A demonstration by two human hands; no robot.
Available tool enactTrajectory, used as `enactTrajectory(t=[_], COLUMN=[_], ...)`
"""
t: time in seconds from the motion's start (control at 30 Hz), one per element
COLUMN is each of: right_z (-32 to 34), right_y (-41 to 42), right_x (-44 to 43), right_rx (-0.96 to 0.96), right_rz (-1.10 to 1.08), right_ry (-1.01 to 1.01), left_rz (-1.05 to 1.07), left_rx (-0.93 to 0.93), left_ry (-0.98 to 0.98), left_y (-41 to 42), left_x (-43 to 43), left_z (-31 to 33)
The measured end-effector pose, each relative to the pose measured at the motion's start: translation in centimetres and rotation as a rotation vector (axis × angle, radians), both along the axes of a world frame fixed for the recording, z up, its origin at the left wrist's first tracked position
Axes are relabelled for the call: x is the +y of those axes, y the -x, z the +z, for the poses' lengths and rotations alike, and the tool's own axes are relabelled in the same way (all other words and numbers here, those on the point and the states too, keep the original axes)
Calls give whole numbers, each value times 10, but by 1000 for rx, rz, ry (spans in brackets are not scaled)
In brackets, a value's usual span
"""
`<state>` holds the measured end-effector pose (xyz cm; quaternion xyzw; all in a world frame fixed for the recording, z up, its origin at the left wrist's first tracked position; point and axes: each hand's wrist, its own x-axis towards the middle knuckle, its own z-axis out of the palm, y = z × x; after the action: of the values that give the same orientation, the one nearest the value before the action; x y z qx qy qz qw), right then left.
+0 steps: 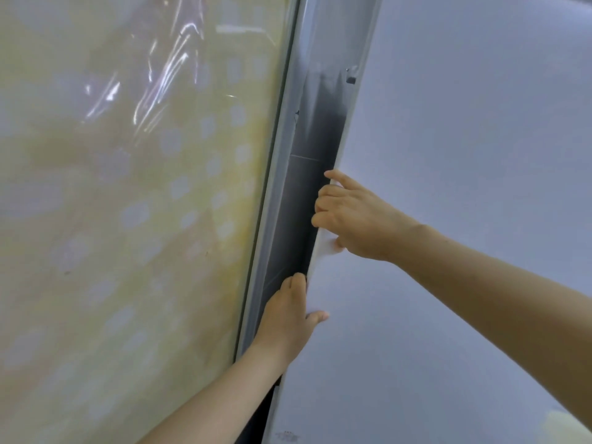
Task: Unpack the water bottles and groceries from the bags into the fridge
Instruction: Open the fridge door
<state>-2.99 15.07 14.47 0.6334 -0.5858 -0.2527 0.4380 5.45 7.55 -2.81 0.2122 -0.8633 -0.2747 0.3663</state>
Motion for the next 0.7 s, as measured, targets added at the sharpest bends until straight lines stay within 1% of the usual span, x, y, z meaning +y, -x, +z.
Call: enactTrajectory(t=[0.27,0.4,0.7], right_z=[-5,-7,-12], right_y=[-46,-64,-97], right_x=[72,112,175], right_rx=[-3,-10,-102], right_rz=[125,151,190], right_ry=[40,70,120], left_rz=[97,95,52], left_rx=[12,4,-46], left_ry=[8,2,56], left_y=[-59,-81,-112], left_x=[84,120,171], left_z=[1,0,2])
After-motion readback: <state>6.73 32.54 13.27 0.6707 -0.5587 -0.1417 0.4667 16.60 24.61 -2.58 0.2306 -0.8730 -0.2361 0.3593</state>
